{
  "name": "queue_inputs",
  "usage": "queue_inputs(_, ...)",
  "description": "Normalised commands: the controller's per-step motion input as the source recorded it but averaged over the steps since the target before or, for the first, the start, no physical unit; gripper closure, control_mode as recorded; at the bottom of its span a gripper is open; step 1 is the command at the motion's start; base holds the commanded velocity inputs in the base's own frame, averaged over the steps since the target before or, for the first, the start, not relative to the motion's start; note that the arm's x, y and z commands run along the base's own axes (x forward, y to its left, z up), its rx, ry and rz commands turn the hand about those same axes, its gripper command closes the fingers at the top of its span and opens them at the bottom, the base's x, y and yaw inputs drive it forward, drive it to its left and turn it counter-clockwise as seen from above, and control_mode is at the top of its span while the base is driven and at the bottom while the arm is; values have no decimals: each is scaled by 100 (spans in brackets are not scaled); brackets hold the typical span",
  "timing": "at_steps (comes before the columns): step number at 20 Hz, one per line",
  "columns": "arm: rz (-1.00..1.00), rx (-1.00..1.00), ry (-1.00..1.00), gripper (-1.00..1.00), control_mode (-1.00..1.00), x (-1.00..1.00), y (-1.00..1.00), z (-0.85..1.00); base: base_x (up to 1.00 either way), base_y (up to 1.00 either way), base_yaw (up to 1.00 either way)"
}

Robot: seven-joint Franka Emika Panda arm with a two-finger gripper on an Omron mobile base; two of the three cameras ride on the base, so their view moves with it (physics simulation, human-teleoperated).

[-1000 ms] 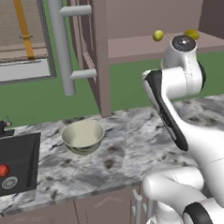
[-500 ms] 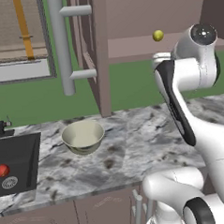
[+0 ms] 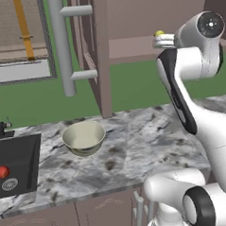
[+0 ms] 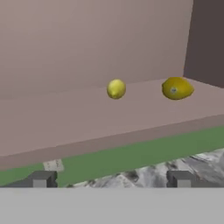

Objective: Pick the lemons from the cabinet and place them in one bowl. Pick the onion from the sink and place it in the other bowl.

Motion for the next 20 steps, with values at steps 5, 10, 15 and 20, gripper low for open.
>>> queue_inputs(5, 0, 7, 5, -100, -100, 51, -28, 1, 0, 0, 0)
queue_inputs(10, 3, 1, 10, -100, -100, 94, -19, 8, 0, 0, 0)
queue_inputs(15, 1, -1, 11, -100, -100, 75, -25, -1, 0, 0, 0)
queue_inputs(20, -16, -10, 4, -100, -100, 69, -15, -13, 0, 0, 0)
